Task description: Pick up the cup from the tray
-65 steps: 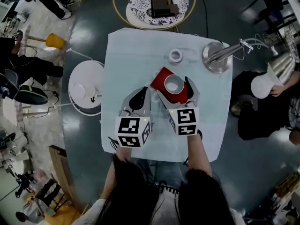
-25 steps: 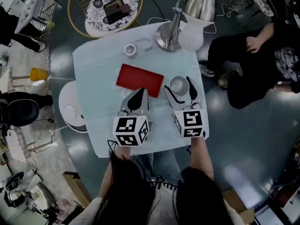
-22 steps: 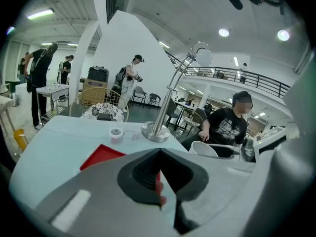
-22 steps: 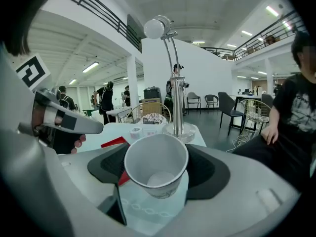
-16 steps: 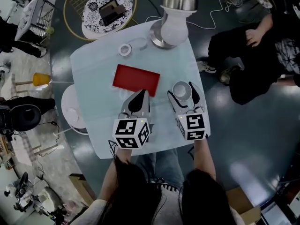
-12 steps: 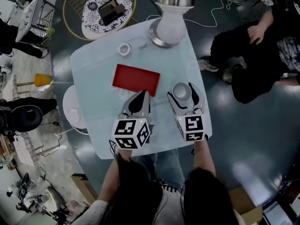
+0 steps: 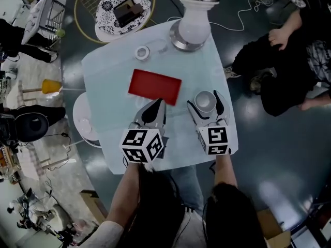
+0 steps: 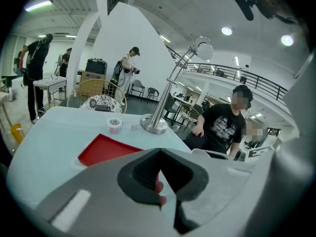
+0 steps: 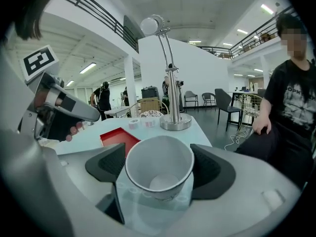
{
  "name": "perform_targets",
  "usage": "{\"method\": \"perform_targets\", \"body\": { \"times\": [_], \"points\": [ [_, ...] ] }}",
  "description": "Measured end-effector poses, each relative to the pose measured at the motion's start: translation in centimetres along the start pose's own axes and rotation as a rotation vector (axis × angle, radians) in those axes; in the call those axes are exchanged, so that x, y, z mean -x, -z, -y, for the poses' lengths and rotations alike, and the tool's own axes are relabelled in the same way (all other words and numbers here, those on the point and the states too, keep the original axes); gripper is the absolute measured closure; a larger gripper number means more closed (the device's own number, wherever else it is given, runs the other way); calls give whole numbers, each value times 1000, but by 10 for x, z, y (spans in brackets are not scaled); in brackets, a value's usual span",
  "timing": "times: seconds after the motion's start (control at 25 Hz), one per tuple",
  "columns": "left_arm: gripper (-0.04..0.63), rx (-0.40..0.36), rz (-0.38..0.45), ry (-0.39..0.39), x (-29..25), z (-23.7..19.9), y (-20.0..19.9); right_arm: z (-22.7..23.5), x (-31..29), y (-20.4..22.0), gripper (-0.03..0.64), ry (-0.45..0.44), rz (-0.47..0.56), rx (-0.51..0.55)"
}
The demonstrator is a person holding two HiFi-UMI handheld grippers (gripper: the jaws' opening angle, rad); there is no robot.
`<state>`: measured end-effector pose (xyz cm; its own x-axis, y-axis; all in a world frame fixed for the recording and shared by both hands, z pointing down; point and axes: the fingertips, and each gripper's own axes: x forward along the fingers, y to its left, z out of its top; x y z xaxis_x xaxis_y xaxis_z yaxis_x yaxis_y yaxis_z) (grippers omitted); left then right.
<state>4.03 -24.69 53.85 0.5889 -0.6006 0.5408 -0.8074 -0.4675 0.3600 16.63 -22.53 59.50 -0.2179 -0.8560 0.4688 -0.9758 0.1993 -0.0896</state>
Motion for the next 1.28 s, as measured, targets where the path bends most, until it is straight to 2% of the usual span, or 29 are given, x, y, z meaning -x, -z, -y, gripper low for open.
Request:
{"method": "perform_targets", "body": {
  "times": [0.24,0.4,0.64,0.76,0.92,1.0,1.16,1.28],
  "points": [
    [595,-43,-2,16,18,1,1,-3,11,-19,199,42,27,38],
    [595,-39,51,37,39,11,-16,-9,33,-50,196,55,71,43],
    [595,-67,141,63,87,31,-39,-40,80,-98,198,17,133,-2],
    [595,-94,172,71,116,39,-41,-57,105,-111,257,7,132,-41],
    [595,-99,231,74,156,50,-42,-90,141,-128,310,-29,165,16],
    [595,-95,262,77,175,55,-43,-101,157,-134,333,-11,175,23],
    [595,-92,318,75,206,66,-44,-115,183,-145,509,49,190,-24],
    [595,-101,336,82,226,72,-38,-133,200,-146,594,60,206,-3]
  ]
}}
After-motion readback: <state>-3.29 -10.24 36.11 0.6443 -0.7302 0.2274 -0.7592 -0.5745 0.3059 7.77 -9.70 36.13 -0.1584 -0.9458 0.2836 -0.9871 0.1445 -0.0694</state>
